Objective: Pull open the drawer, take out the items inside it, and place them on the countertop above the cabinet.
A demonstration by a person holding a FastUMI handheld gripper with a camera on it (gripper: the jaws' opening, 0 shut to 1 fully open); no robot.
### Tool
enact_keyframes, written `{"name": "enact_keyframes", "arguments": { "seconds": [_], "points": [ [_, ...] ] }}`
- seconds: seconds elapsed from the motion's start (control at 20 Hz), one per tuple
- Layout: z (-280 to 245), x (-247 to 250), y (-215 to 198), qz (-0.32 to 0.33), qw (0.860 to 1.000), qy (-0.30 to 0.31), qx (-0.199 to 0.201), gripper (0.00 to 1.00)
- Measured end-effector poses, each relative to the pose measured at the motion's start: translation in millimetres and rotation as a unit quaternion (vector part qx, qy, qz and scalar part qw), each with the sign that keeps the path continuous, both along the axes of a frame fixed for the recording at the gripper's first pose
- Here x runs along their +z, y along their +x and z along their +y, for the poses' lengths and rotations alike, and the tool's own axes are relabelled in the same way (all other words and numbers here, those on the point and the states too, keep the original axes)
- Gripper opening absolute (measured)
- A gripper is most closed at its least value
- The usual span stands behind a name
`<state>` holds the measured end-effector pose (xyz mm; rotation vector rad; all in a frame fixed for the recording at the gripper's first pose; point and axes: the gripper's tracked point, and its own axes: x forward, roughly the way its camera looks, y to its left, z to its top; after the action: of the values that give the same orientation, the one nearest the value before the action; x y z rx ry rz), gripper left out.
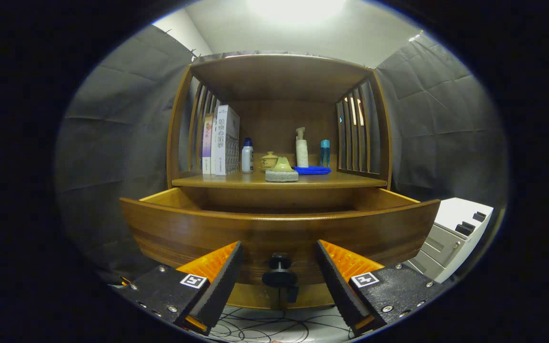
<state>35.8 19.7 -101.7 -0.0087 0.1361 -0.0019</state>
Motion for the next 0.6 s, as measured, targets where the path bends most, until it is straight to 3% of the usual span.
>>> {"name": "enact_keyframes", "arguments": {
  "seconds": [0.6],
  "points": [
    [1.6,-29.5,15.4,0.024,1.000,-0.019,-0.001,0.94]
  ]
}}
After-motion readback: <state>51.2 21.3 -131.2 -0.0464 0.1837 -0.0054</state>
